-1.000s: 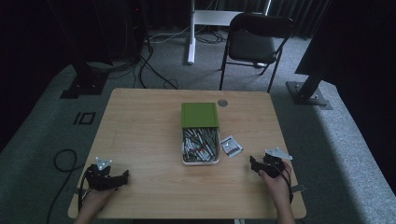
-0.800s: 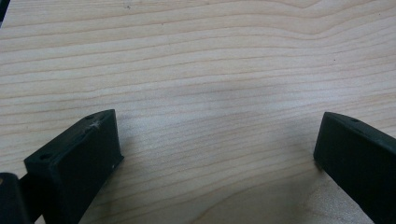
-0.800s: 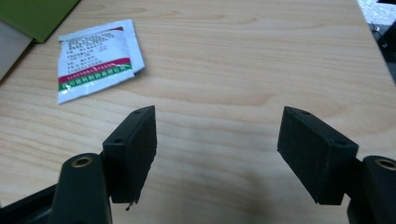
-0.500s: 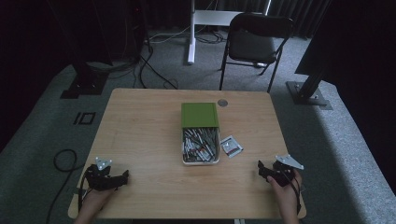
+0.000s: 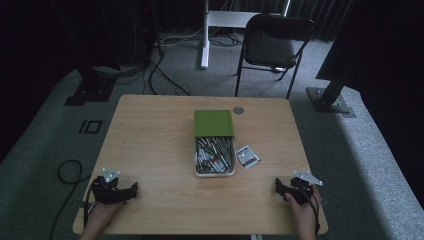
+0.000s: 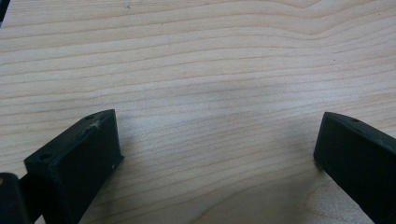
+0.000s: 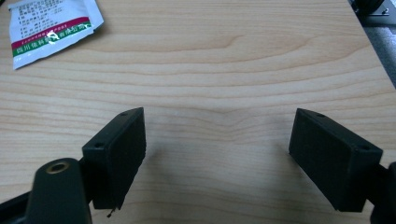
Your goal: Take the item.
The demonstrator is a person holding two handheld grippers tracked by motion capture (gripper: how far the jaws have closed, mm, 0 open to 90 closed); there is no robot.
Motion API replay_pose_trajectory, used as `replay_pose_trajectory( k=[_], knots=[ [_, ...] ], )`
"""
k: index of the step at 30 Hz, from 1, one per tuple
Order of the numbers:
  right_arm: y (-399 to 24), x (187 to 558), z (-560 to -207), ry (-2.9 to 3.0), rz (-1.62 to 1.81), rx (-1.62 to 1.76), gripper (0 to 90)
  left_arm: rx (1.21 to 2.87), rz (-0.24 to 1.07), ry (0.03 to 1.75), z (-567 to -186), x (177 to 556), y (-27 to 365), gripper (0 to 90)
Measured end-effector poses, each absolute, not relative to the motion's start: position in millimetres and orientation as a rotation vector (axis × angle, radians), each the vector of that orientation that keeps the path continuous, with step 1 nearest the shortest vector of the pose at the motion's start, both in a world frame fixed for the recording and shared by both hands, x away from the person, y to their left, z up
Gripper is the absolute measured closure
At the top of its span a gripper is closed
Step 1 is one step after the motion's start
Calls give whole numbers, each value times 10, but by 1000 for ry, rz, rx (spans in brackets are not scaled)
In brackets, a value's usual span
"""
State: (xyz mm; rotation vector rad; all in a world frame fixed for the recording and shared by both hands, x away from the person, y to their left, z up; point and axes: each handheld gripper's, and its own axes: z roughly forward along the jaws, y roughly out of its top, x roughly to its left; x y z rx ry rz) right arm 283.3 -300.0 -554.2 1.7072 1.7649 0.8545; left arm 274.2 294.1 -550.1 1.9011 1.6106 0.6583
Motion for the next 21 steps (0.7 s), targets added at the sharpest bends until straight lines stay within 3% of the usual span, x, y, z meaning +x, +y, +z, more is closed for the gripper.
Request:
replay_pose_trajectory(
  k=[21],
  knots=[
    [-2952, 2842, -5557, 1767, 782, 1732, 126, 1896, 662, 1618, -5501, 2738, 2936, 13]
  ],
)
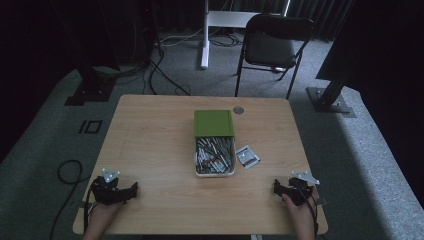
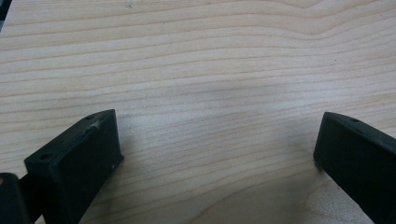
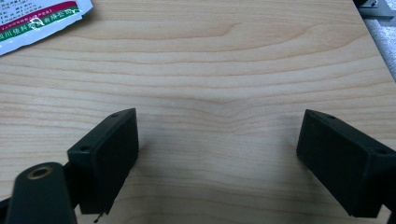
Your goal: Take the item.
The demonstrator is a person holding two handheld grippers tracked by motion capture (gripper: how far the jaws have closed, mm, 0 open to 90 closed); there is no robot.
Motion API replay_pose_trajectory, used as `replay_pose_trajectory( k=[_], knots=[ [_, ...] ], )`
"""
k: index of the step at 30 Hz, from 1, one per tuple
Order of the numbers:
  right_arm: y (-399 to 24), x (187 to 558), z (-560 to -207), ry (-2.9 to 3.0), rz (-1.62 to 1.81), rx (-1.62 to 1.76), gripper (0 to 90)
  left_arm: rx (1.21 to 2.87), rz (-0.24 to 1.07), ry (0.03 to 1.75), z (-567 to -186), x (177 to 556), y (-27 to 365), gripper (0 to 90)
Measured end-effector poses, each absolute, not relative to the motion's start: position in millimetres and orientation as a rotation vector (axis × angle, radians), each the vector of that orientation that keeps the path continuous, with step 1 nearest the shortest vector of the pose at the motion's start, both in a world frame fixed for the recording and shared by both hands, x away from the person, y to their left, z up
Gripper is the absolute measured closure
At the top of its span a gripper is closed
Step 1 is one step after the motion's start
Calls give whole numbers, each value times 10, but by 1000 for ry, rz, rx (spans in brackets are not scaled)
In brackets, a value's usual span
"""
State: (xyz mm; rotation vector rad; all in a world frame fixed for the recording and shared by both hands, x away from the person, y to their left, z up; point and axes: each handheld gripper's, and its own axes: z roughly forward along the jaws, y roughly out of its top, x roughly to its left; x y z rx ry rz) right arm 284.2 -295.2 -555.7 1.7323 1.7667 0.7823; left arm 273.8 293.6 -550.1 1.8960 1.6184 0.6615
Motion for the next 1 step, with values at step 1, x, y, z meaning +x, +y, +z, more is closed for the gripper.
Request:
replay_pose_trajectory(
  k=[1],
  knots=[
    [-2952, 2842, -5557, 1767, 782, 1733, 126, 1896, 662, 1618, -5501, 2738, 2936, 13]
  ],
)
